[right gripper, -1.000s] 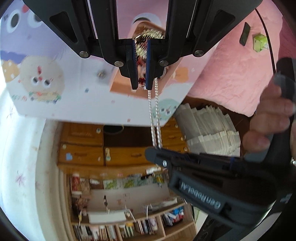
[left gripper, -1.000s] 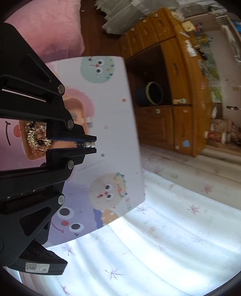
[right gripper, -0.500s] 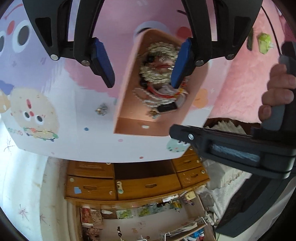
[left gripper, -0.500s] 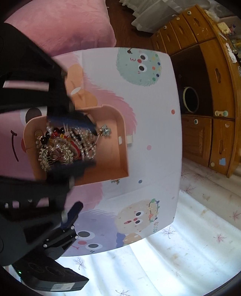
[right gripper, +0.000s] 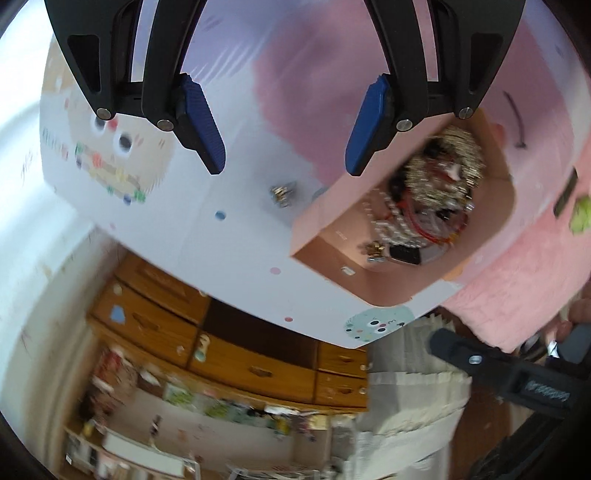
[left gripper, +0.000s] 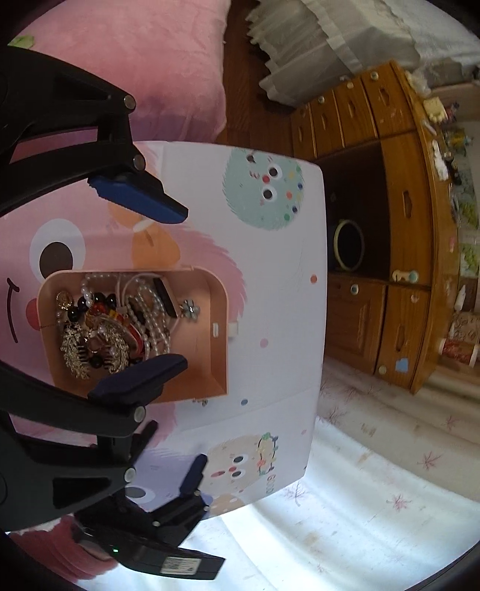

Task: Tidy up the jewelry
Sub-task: 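Grasp the small silver brooch on the table with the right tool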

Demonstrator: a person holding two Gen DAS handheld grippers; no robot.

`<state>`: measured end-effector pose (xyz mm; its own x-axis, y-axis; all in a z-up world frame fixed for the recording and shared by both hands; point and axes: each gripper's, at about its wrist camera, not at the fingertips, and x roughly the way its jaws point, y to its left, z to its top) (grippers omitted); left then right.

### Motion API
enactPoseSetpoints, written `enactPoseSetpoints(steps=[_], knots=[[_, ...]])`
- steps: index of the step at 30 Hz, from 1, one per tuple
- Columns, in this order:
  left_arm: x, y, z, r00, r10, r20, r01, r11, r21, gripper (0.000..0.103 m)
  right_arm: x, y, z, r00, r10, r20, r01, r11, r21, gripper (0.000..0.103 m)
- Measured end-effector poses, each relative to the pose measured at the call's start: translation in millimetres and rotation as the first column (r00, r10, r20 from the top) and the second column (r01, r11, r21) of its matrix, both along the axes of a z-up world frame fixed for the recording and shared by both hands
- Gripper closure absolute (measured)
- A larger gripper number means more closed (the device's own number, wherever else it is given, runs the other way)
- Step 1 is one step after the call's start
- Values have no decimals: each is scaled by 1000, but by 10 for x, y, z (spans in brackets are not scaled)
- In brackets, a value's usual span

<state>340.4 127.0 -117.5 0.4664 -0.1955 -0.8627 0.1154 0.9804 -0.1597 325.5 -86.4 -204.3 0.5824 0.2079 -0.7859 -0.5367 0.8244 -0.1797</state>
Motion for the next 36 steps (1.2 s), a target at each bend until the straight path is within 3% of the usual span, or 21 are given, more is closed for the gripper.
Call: enactPoseSetpoints(steps=[5, 10, 17, 23, 29, 36], knots=[[-271, 81, -126, 993, 118, 11, -117, 992, -41, 32, 326, -175, -256, 995, 96, 15, -96, 995, 12, 37], [-469, 93, -212, 983, 181, -2, -181, 979, -92, 32, 479, -146, -451, 989, 146, 0, -146, 989, -10, 51], [-678, 74, -259, 978, 203, -42, -205, 977, -63, 32, 638, -87, -688, 984, 178, -22, -177, 984, 18, 62], [-808, 109, -328, 970, 234, -68, -237, 970, -44, 32, 761, -63, -752, 985, 169, -27, -169, 985, 22, 84], [-944, 209, -417, 958, 267, -106, -272, 962, -26, 32, 862, -78, -703, 986, 156, -50, -155, 988, 24, 84], [-1059, 319, -448, 944, 307, -117, -311, 950, -16, 32, 732, -137, -397, 998, 63, -6, -62, 995, 74, 84]])
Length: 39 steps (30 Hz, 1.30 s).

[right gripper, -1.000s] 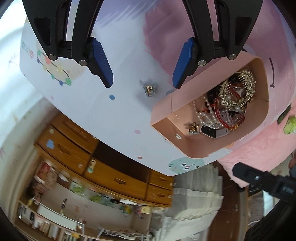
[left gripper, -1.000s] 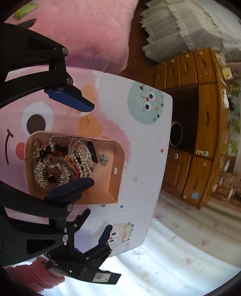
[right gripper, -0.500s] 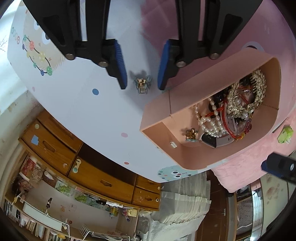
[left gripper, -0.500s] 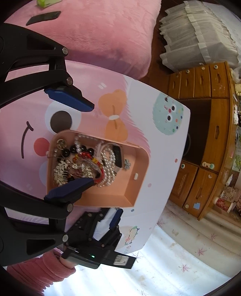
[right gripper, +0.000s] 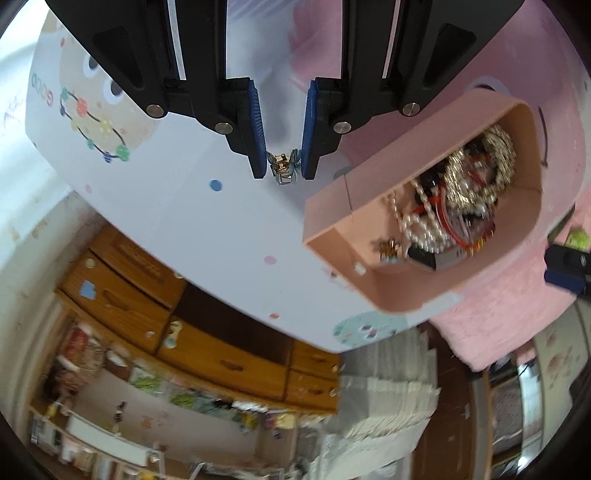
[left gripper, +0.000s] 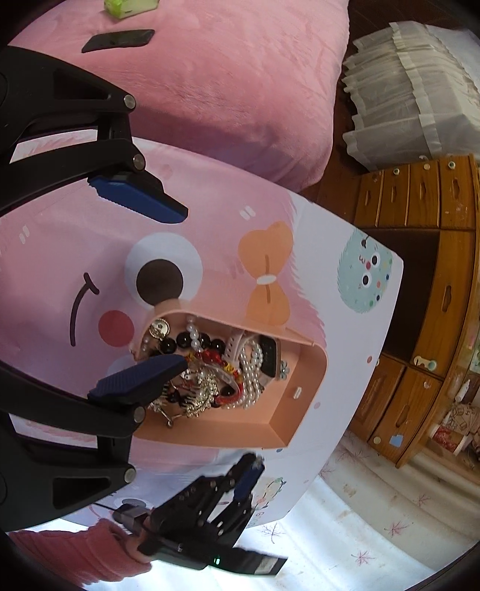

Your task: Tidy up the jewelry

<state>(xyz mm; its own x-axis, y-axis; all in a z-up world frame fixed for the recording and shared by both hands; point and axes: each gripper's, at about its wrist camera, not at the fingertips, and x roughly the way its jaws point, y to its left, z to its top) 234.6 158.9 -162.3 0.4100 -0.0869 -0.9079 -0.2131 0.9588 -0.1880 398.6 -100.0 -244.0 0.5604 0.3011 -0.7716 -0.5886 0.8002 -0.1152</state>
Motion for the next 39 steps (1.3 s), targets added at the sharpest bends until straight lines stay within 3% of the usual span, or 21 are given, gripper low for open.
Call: enactPoseSetpoints(steps=[5, 10, 18, 19, 21, 23, 26, 29, 32, 35, 37, 39], knots=[[-69, 51, 3, 1000, 20, 10, -20, 1000, -20, 32, -284, 73, 228, 1000, -26, 0, 26, 997, 72, 84], [-169, 95, -23, 1000, 24, 18, -23, 998, -61, 32, -652, 190, 400, 998, -36, -53, 45, 986, 162, 84], [-396, 113, -6, 1000, 16, 23, -13, 992, -128, 32, -1237, 520, 455, 986, -71, -152, 105, 967, 230, 82], [-419, 104, 12, 1000, 7, 29, -3, 992, -130, 32, -1278, 560, 451, 982, -98, -163, 132, 969, 211, 78], [-457, 52, 74, 999, -33, 33, 37, 992, -119, 32, -1334, 596, 457, 974, -139, -177, 171, 967, 187, 55], [-488, 6, 168, 997, -70, 28, 73, 992, -104, 32, -1451, 615, 552, 972, -165, -169, 194, 965, 176, 48], [-516, -102, 478, 987, -156, 42, 159, 983, -88, 32, -1699, 581, 759, 951, -272, -147, 291, 949, 122, 27], [-589, -253, 854, 973, -213, 90, 216, 976, -30, 32, -2074, 457, 949, 911, -372, -178, 393, 914, 100, 14], [-723, -467, 1086, 960, -267, 82, 264, 964, 44, 32, -2475, 277, 1056, 844, -467, -265, 494, 869, 42, 8], [-954, -745, 1260, 935, -352, 28, 347, 931, 111, 32, -2893, -25, 1117, 737, -558, -383, 593, 805, -32, 3], [-1165, -946, 1382, 904, -427, 17, 421, 896, 140, 32, -3171, -182, 1126, 668, -634, -389, 640, 757, -132, 2], [-1380, -1091, 1458, 891, -454, 14, 445, 880, 167, 32, -3424, -368, 1083, 581, -720, -379, 681, 685, -259, 2]])
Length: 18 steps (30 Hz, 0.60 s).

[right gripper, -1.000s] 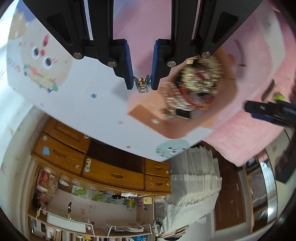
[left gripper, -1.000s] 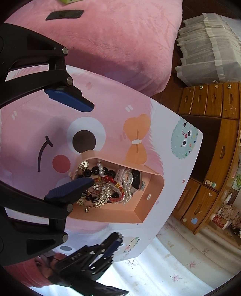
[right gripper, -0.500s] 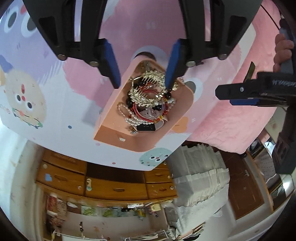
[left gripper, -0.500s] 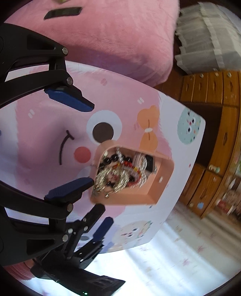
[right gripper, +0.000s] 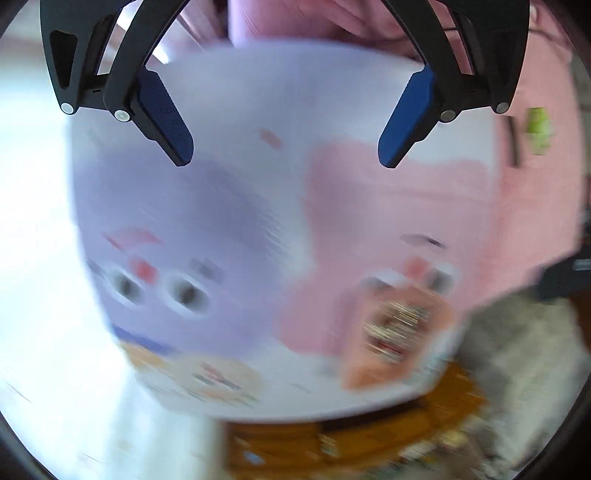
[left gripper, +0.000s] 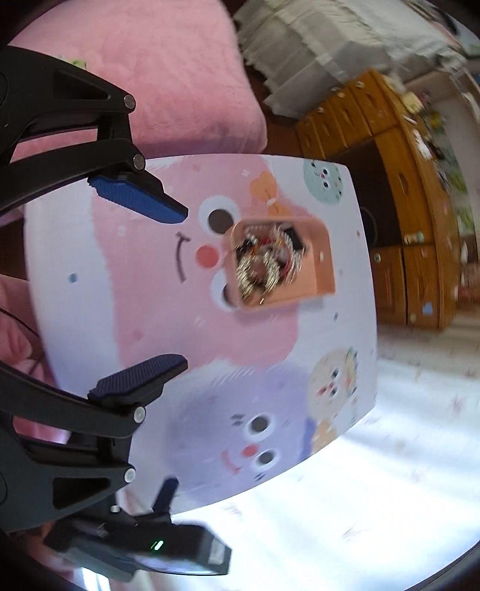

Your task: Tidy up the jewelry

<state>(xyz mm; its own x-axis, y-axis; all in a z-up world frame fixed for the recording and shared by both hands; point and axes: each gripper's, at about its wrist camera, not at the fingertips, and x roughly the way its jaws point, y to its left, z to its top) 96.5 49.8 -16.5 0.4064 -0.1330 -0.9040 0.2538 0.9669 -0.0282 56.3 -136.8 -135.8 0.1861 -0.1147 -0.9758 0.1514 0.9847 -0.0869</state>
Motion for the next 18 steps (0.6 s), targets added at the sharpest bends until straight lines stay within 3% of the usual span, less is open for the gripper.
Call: enactPoseSetpoints(steps=[3, 6, 9, 12, 14, 18], knots=[[-292, -178, 59, 1000, 14, 18, -14, 1000, 28, 32, -331, -396, 33, 989, -141, -49, 144, 988, 63, 2], [-492, -237, 37, 994, 111, 19, -112, 994, 5, 32, -488, -679, 247, 987, -163, 6, 162, 984, 74, 2], [-596, -299, 12, 979, 203, -12, -203, 979, -25, 32, -586, -861, 552, 987, -144, 78, 132, 981, 139, 1], [-701, -464, 88, 974, 222, 51, -222, 975, -12, 32, -772, -929, 837, 982, -78, 174, 39, 975, 217, 1], [-838, -611, 203, 963, 223, 151, -223, 975, -19, 32, -808, -898, 976, 977, -25, 213, -16, 982, 189, 1], [-1006, -757, 270, 948, 267, 171, -262, 964, -52, 30, -962, -935, 1230, 947, 58, 315, -110, 983, 149, 1]])
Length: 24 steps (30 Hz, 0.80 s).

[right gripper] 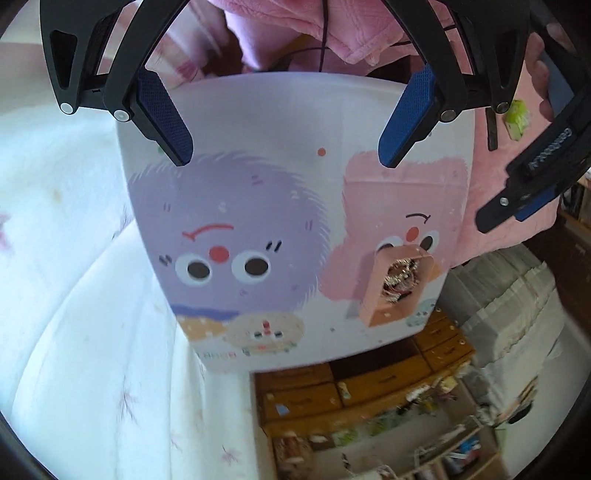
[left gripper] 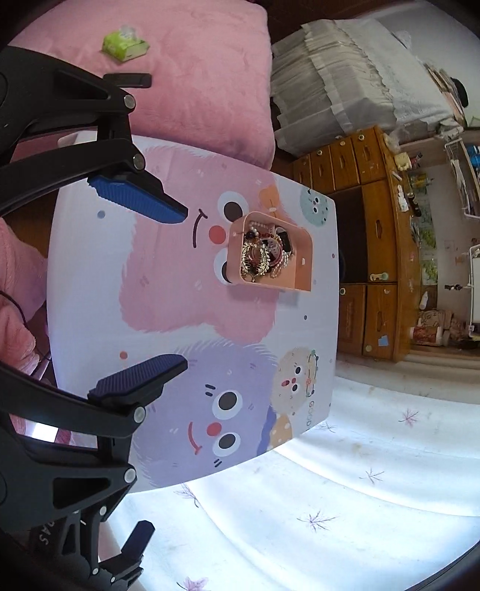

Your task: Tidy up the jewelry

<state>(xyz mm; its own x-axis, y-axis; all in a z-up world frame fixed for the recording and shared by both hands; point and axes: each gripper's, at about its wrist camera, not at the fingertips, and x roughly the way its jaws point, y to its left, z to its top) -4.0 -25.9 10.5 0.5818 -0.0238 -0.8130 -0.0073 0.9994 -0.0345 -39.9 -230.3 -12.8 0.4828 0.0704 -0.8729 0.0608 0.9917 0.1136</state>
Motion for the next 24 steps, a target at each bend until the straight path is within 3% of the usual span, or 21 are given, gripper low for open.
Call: enactPoseSetpoints(steps=[2, 9, 11, 12, 24], knots=[[-58, -43, 3, 1000, 23, -1, -23, 1000, -4, 24, -44, 9, 89, 1000, 15, 19, -14, 1000, -15, 1], [-221, -286, 10, 1000, 13, 2, -13, 1000, 13, 17, -72, -163, 256, 998, 24, 63, -23, 1000, -19, 1], [-252, -337, 26, 1000, 8, 11, -8, 1000, 24, 1, -51, -223, 238, 997, 14, 70, -14, 1000, -13, 1], [-252, -352, 28, 1000, 7, 12, -7, 1000, 28, 0, -55, -250, 251, 997, 10, 74, -9, 1000, -10, 1], [-187, -458, 23, 1000, -23, -12, 24, 997, 79, 0, 95, -170, 239, 994, 37, 104, -35, 999, -16, 0]])
